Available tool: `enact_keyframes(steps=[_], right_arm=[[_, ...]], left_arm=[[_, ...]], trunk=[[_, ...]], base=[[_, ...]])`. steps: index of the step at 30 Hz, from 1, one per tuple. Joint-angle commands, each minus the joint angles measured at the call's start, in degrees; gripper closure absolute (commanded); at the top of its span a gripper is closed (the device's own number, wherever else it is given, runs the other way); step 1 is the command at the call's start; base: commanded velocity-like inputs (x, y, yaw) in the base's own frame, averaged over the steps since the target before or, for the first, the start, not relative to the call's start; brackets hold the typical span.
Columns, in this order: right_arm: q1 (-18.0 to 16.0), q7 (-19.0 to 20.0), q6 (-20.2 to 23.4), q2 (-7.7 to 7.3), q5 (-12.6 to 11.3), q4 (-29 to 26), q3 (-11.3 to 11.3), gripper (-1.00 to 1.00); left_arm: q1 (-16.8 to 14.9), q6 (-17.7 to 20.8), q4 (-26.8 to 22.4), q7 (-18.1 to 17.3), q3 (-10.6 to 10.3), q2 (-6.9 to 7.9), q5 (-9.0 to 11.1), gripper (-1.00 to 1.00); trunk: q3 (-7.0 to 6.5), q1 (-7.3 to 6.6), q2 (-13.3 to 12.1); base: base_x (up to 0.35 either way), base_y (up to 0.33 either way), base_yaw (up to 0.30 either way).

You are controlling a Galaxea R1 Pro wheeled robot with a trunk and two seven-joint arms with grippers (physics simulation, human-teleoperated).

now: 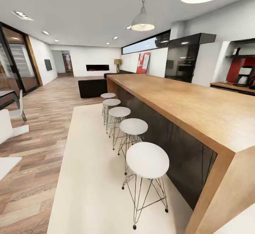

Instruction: Set up a coffee station on the kitchen countertop: keep the coffee maker on the countertop, move the bottle of coffee from the kitchen shelf to the counter next to the coffee maker, place a paper coffee filter on top of the coffee maker, put the saucer next to the coffee maker with the coffee cup on the saucer, and place the electric kettle next to the coffee maker.

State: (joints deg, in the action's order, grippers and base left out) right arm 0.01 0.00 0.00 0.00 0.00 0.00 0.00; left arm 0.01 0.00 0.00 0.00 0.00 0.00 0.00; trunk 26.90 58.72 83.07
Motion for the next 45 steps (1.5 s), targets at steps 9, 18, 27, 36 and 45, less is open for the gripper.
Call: enact_keyframes(steps=[9, 18, 27, 36, 45], right_arm=[[-0.2, -0.1, -0.2, 2.90, 0.1, -2.1, 0.0, -1.00], [-0.2, 0.0, -0.1, 2.83, 0.0, -4.0, -0.3, -1.00], [-0.2, 0.1, -0.1, 2.81, 0.0, -5.0, -0.3, -1.00], [-0.2, 0.1, -0.1, 2.81, 0.0, -5.1, -0.3, -1.00], [-0.2, 0.1, -0.1, 2.81, 0.0, -5.1, -0.3, -1.00]], left_arm=[[0.1, -0.2, -0.5, -0.1, 0.1, -0.24, -0.2, -1.00], [0.1, -0.2, -0.5, -0.1, -0.2, -0.09, -0.3, -1.00], [0.1, -0.2, -0.5, -0.1, -0.3, -0.16, -0.2, -1.00], [0.1, -0.2, -0.5, -0.1, -0.2, -0.18, -0.1, -1.00], [0.1, -0.2, -0.5, -0.1, -0.2, -0.26, -0.1, -1.00]], trunk=[[0.03, 0.00, 0.0], [0.03, 0.00, 0.0], [0.03, 0.00, 0.0], [-0.69, -0.88, -1.6], [-2.31, -2.85, -5.2]], base=[[0.000, 0.000, 0.000], [0.000, 0.000, -0.066], [0.000, 0.000, -0.252], [0.000, 0.000, -0.267], [0.000, 0.000, -0.267]])
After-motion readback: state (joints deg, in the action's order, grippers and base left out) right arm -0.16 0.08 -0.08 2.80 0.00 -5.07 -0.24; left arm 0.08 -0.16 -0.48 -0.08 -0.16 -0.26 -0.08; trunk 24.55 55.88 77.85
